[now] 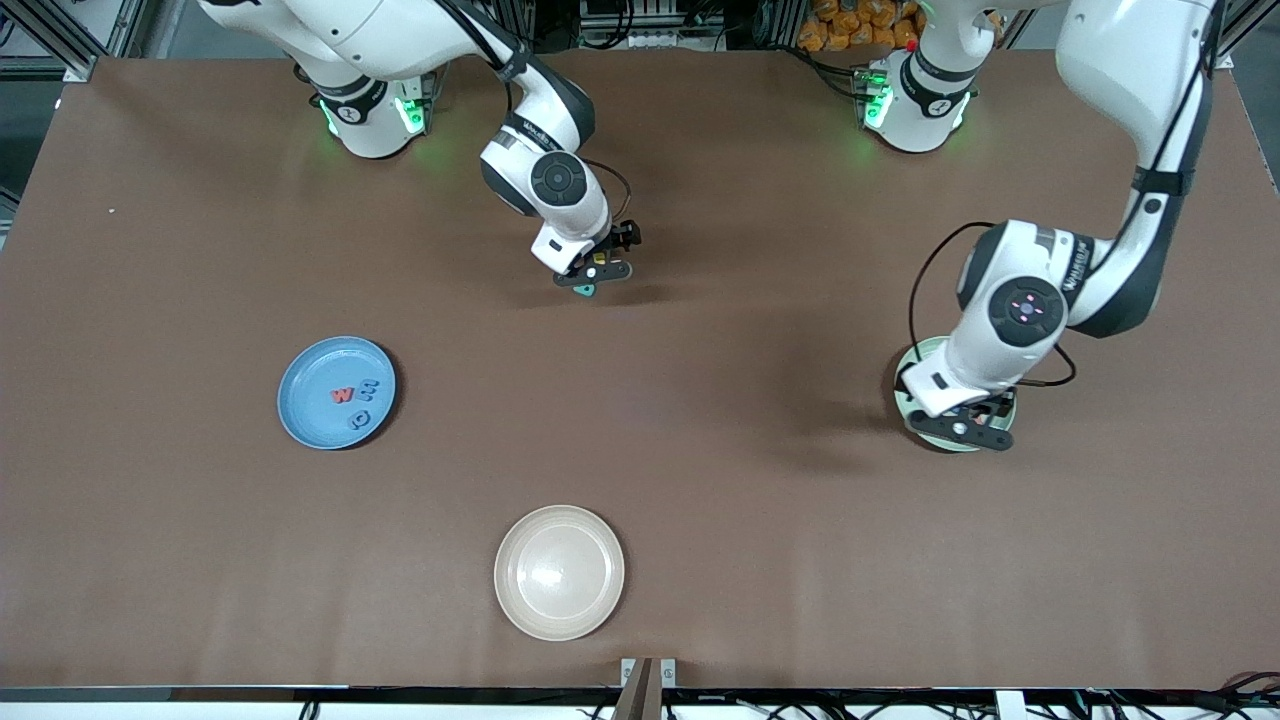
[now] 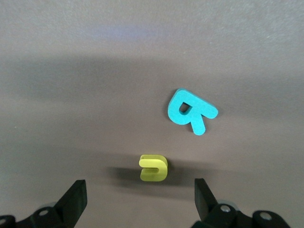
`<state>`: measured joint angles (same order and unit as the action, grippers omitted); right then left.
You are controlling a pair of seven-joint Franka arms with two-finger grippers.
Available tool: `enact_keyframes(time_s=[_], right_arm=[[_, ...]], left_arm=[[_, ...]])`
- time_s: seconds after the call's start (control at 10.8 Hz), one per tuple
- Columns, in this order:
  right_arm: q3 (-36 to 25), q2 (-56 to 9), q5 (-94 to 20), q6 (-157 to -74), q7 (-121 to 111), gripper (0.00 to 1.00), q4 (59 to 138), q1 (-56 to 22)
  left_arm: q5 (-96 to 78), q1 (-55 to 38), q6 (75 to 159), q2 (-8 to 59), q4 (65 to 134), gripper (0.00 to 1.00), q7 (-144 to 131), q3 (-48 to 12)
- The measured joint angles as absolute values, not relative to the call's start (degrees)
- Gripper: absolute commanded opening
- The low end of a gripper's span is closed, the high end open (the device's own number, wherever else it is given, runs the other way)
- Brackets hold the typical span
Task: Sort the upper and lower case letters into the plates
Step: 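Drop the yellow H on the green plate while the right gripper reaches yellow u, then grasp and lift the yellow u with the right gripper while the left gripper withdraws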
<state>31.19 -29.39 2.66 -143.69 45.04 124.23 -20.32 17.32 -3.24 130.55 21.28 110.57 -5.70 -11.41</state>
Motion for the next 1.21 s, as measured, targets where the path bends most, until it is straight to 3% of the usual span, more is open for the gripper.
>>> enact_keyframes(time_s=[0.37,0.74,0.93,1.21], right_arm=[[31.13,-31.12,5.69,-144.89,48.15,1.00,124.15,-20.32],[31.13,-31.87,7.20,-145.43,48.82,0.98,124.09,-20.32],[31.14,-31.87,7.98,-145.74,49.03,0.84,124.06,-20.32],[31.17,-31.82,9.40,-145.74,50.20,0.75,124.06,-20.31]], left_arm=[[13.62,-8.25,128.65,15.69,107.02,1.00,-7.38,-11.52],[8.74,-9.46,111.27,11.79,97.57,1.00,-7.45,-11.49],[6.88,-9.53,107.07,11.35,93.68,1.00,-7.48,-11.08],[-0.31,-9.54,105.45,8.88,91.73,1.00,-7.57,-5.97]])
